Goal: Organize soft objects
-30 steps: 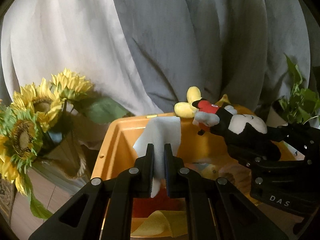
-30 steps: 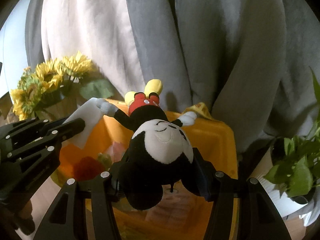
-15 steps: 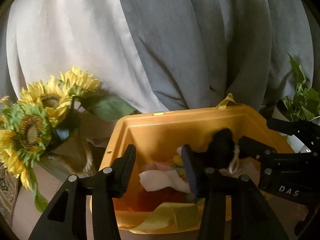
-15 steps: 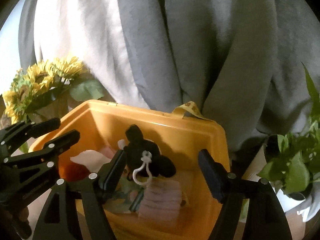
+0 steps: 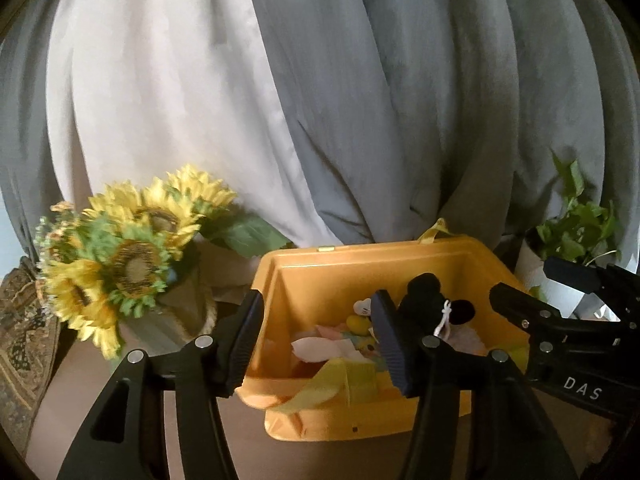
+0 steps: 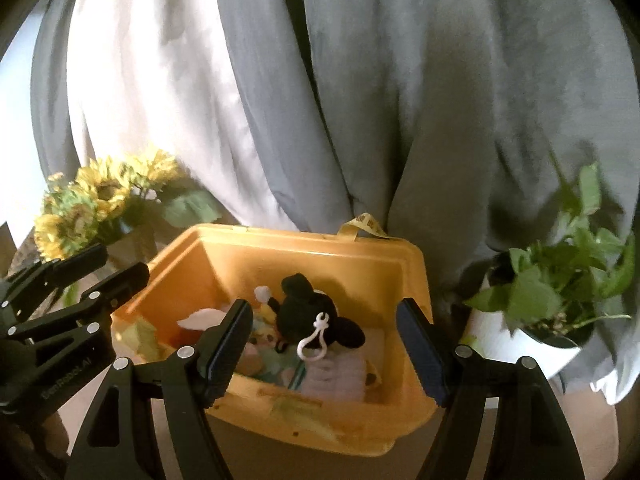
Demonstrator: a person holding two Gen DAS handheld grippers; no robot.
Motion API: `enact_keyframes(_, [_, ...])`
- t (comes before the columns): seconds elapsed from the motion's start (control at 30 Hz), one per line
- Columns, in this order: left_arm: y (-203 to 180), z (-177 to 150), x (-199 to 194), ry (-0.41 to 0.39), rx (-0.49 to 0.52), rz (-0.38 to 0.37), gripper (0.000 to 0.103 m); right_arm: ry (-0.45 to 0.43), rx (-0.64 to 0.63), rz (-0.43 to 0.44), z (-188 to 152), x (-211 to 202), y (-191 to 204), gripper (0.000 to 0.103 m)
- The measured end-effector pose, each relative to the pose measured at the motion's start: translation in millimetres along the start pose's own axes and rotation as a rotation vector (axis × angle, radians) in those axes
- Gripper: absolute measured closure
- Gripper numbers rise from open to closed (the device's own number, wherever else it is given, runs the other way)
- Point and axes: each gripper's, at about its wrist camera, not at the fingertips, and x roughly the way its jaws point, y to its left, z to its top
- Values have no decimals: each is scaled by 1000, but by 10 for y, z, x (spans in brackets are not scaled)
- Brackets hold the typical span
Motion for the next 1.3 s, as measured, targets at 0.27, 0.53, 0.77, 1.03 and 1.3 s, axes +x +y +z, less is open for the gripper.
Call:
enact_keyframes(0.27, [105, 3, -567, -42, -19, 37, 42, -53, 32, -44, -35, -561, 109, 23])
enact_keyframes(0.53, [292, -64, -1184, -95, -11, 51, 19, -102, 79, -109, -137, -1141, 297, 16])
enact_keyframes(0.77, [535, -182, -1612, -111, -2, 44, 2, -128, 103, -167, -274, -1547, 560, 14])
enact_keyframes(1.03, [837, -380, -1936, -97, 10, -3, 0, -168, 131, -273, -507, -2011, 975, 6])
enact_keyframes(1.3, [943, -527, -2247, -97, 26, -50, 0, -190, 147, -345, -685, -2377, 1238, 4])
